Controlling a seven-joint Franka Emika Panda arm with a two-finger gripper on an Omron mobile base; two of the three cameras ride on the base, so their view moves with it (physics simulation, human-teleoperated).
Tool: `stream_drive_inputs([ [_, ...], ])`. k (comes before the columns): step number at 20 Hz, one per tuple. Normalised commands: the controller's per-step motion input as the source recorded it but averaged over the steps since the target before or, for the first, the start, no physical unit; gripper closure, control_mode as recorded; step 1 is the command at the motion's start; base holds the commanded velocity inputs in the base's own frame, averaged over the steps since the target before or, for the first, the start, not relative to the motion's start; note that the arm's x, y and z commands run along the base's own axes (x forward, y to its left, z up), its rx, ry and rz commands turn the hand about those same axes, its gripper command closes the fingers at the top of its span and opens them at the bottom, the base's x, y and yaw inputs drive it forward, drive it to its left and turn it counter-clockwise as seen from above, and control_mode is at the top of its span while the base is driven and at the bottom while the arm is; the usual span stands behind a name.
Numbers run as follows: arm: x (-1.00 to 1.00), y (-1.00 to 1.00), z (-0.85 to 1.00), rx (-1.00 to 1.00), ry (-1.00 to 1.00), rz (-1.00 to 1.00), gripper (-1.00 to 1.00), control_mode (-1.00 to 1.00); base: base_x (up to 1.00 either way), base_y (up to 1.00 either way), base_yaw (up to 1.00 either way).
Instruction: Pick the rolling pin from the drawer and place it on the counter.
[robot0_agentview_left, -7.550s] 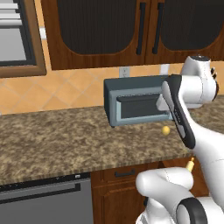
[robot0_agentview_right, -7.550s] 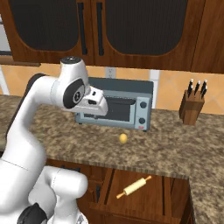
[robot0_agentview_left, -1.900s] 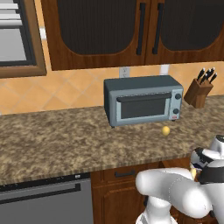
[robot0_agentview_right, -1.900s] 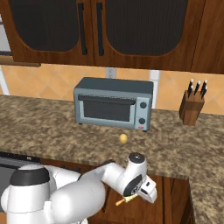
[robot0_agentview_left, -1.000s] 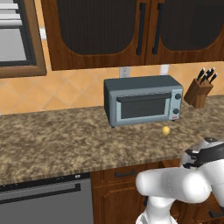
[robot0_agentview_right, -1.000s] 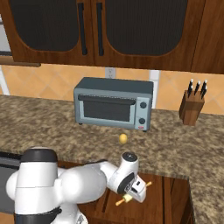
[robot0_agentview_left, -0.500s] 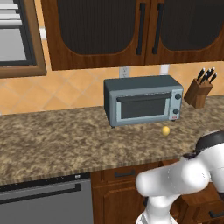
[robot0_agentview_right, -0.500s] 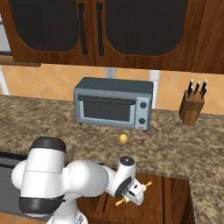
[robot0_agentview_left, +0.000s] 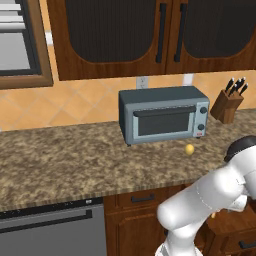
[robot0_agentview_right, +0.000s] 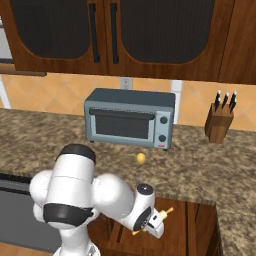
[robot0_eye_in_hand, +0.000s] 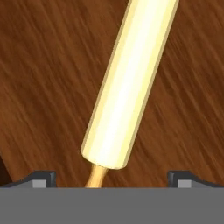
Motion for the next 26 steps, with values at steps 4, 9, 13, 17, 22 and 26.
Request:
stream_drive_inputs([
  [4,0.07,0.04,-0.12,0.0,0.0,0.0,-1.0,-1.0,0.0,0.0,0.0],
  [9,0.16,0.0,-0.07,0.0,0.0,0.0,-1.0,-1.0,0.0,0.0,0.0],
  [13,0.18,0.0,-0.18,0.0,0.0,0.0,-1.0,-1.0,0.0,0.0,0.0],
  [17,0.14,0.0,-0.31,0.0,0.0,0.0,-1.0,-1.0,0.0,0.0,0.0],
  [22,0.03,0.0,-0.16,0.0,0.0,0.0,-1.0,-1.0,0.0,0.0,0.0],
  [26,0.0,0.0,0.0,0.0,0.0,0.0,-1.0,-1.0,0.0,0.0,0.0],
])
